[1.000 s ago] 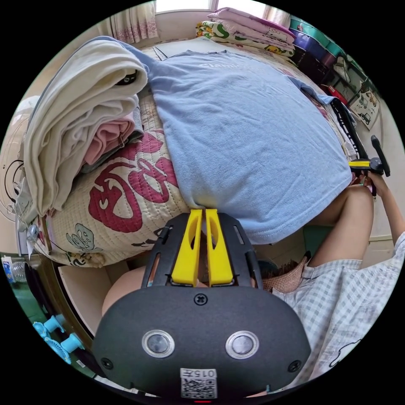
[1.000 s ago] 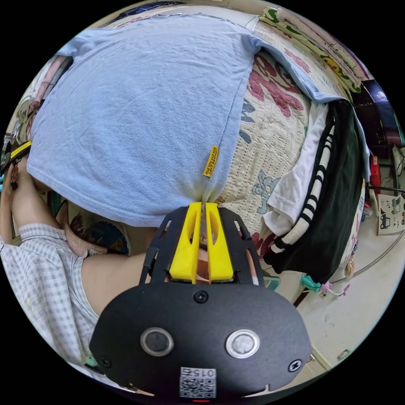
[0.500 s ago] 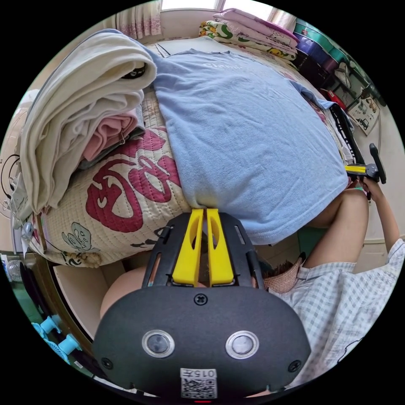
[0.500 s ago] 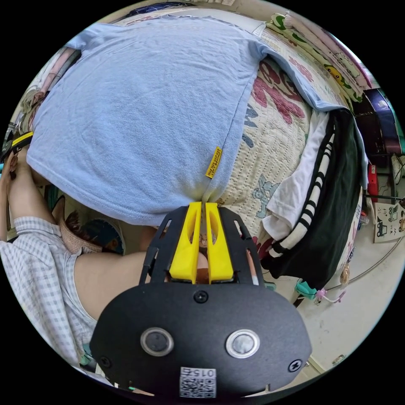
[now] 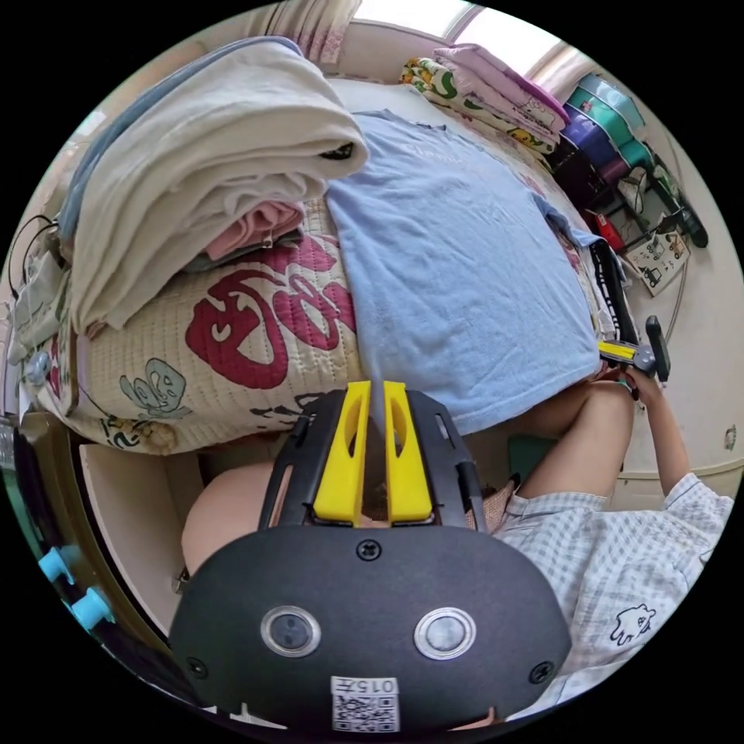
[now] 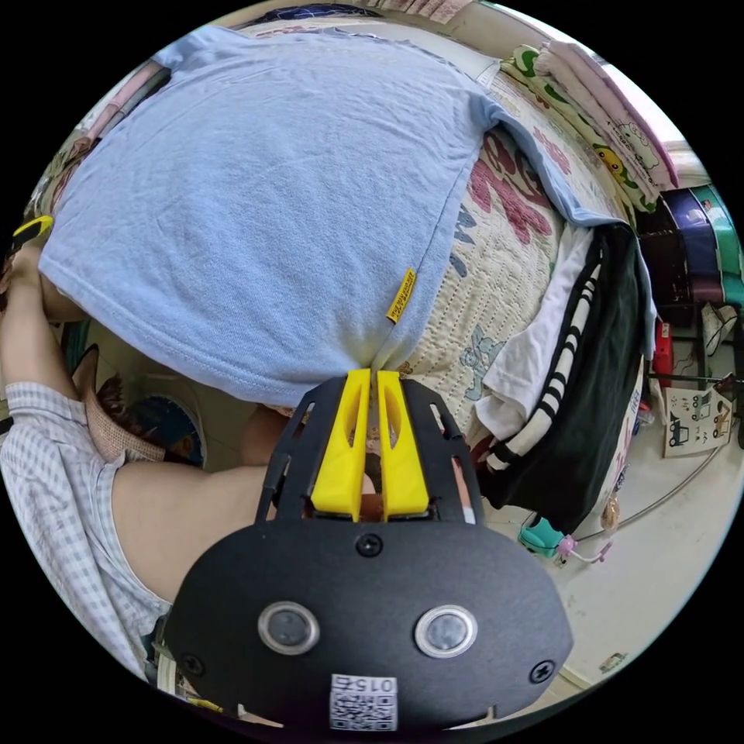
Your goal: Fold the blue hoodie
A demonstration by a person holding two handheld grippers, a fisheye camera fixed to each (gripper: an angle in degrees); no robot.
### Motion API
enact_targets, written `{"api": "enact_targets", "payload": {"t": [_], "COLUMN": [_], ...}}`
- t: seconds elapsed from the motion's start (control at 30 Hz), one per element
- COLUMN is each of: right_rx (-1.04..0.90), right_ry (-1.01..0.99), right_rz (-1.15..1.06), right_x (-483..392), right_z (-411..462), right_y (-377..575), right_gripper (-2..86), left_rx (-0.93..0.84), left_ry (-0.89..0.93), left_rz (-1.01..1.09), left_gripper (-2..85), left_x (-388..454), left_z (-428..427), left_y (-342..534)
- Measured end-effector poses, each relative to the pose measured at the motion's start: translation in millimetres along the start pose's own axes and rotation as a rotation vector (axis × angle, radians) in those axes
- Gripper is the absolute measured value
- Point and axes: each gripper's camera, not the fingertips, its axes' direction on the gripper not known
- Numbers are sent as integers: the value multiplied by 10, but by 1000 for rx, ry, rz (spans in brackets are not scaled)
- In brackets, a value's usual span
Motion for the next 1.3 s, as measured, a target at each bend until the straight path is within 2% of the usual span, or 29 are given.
{"api": "enact_targets", "payload": {"t": [0.23,0.53,0.7,0.8,0.93,1.07,1.2,1.3], "right_rx": [-6,8,12,17,58,60,3,-5], "right_ry": [-79,-99,-89,-118,-297,-494,-495,-654], "right_rz": [37,40,30,31,69,141,-11,-207], "right_x": [98,159,194,288,670,1033,1101,1260], "right_z": [-248,-622,-839,-975,-1117,-1173,-1388,-1706], "right_y": [82,225,278,312,407,467,393,379], "right_gripper": [5,5,5,5,3,7,27,52], "left_rx": [215,374,315,285,207,218,238,243], "left_ry": [105,125,-22,-52,-57,-86,-157,-182], "left_rz": [147,336,446,468,474,483,532,570], "left_gripper": [4,25,59,63,67,67,58,47], "left_x": [643,1951,2694,3022,3277,3407,3626,3740], "left_z": [-371,175,639,903,1245,1283,1334,1372], "left_y": [126,-347,-760,-929,-957,-902,-785,-723]}}
